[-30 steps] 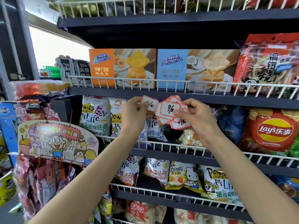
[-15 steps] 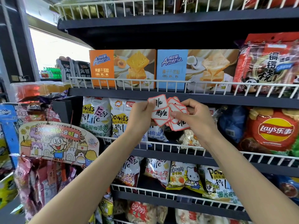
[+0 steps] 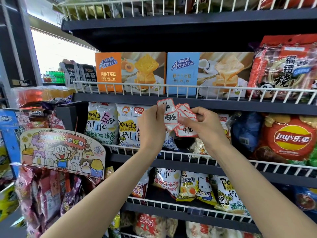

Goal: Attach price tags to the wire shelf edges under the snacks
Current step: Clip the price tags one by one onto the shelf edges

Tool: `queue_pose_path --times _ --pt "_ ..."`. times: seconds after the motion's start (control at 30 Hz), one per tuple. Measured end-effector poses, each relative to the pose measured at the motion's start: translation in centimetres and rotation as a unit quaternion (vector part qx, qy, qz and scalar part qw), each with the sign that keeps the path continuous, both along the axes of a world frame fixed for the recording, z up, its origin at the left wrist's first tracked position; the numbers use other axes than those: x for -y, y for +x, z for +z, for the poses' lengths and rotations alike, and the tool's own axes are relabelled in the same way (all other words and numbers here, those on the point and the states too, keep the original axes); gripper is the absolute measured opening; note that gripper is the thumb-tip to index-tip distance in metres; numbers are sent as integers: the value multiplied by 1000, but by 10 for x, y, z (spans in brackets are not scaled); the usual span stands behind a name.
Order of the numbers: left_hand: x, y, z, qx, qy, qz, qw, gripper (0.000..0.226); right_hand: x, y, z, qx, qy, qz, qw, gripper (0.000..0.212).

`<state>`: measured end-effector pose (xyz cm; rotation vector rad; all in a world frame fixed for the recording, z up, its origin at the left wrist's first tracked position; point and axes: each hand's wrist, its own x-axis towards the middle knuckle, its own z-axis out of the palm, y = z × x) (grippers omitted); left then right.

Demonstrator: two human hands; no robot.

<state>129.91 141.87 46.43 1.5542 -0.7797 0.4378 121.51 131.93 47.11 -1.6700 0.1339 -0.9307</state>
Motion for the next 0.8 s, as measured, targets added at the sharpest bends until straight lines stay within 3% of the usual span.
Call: queue_pose_path --times 0.13,0.3,0.47,0.6,0.8 --pt "3 3 -2 4 1 4 1000 48 -1 1 0 -8 -7 -3 1000 24" --pt "-4 15 3 -122 -92 -69 986 29 6 -5 3 7 7 -4 1000 24" --pt "-3 6 1 -118 -13 -202 972 29 6 -4 4 7 -39 -40 998 23" --pt "-2 11 0 -87 -5 -176 981 26 5 -4 3 4 -59 -38 997 24" --pt "-4 17 4 -153 -74 -154 973 35 9 -6 3 7 -27 -23 999 25"
